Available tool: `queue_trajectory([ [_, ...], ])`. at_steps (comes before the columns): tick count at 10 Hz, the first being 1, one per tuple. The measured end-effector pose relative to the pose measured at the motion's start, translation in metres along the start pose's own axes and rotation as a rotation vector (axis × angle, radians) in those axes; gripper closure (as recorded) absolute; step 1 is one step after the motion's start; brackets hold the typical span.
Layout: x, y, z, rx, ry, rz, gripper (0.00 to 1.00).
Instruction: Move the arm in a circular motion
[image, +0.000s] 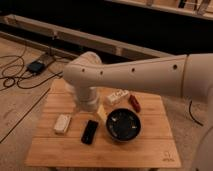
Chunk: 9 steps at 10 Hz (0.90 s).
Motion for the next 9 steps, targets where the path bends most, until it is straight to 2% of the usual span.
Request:
queue_trajectory([
  [3, 0.049, 0.041, 0.005, -0.002, 0.019, 0.159, 0.2],
  [5, 0.084, 0.038, 0.004, 0.051, 0.039, 0.25, 0.2],
  [9, 0.085, 0.037, 0.004, 0.053, 0.039, 0.254, 0.2],
])
